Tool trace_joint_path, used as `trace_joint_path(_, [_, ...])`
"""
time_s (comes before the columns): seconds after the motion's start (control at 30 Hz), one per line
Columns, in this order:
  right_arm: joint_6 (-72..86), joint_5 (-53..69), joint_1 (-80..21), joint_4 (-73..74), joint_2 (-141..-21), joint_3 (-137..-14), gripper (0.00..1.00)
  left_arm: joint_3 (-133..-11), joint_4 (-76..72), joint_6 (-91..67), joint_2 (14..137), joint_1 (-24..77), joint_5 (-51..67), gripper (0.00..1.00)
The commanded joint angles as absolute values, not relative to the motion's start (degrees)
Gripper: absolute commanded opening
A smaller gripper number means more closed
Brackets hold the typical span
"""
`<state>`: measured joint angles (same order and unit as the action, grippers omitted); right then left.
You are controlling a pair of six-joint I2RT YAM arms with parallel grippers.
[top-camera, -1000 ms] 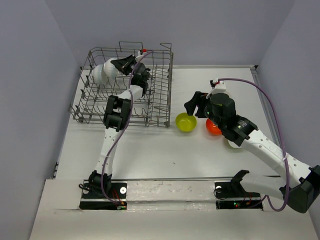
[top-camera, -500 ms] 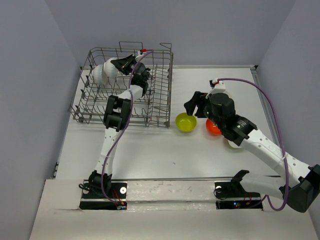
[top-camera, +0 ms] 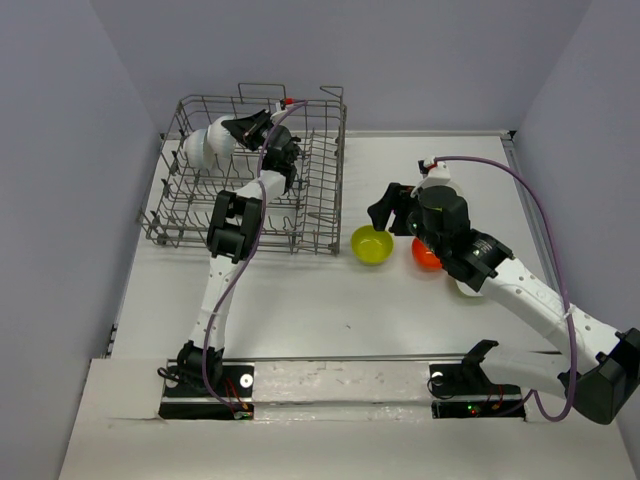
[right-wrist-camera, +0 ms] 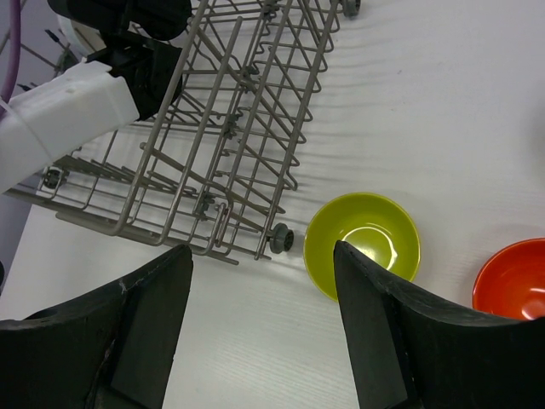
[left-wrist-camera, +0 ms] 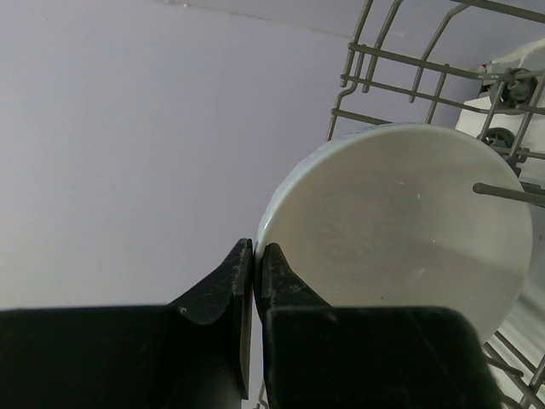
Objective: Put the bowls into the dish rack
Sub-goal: Insert the bowl into the dish rack.
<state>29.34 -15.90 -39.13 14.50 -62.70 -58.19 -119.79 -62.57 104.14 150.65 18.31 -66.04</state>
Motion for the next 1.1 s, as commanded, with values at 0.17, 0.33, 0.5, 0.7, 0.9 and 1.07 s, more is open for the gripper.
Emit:
trace_joint_path(0.17, [28.74, -16.79, -39.81, 11.43, -62.75, -58.54, 0.73, -117.07, -66.01, 104.24, 148.71, 18.54, -67.15, 0.15])
trace_joint_path(0.33, [28.74, -16.96, -39.81, 11.43, -62.75, -58.62, 0.73, -116.89, -64.52, 103.28, 148.18, 18.63, -67.15, 0.23])
trace_joint_path(0.5, [28.65, -16.96, -39.81, 11.43, -62.75, -58.71, 0.73, -116.37, -62.67, 101.78, 147.31, 18.63, -67.32, 0.43])
trace_joint_path(0.7, [28.65, -16.96, -39.81, 11.43, -62.75, -58.80, 0.73, -115.84, -60.12, 99.67, 146.87, 18.63, -67.59, 0.58])
trace_joint_path(0.9, [28.65, -17.05, -39.81, 11.43, -62.93, -58.97, 0.73, -116.01, -58.71, 98.88, 146.52, 18.72, -67.68, 0.72])
trace_joint_path(1.07, [28.56, -16.79, -39.81, 11.51, -62.84, -59.06, 0.73, -115.49, -55.82, 96.60, 145.46, 18.72, -68.11, 0.84])
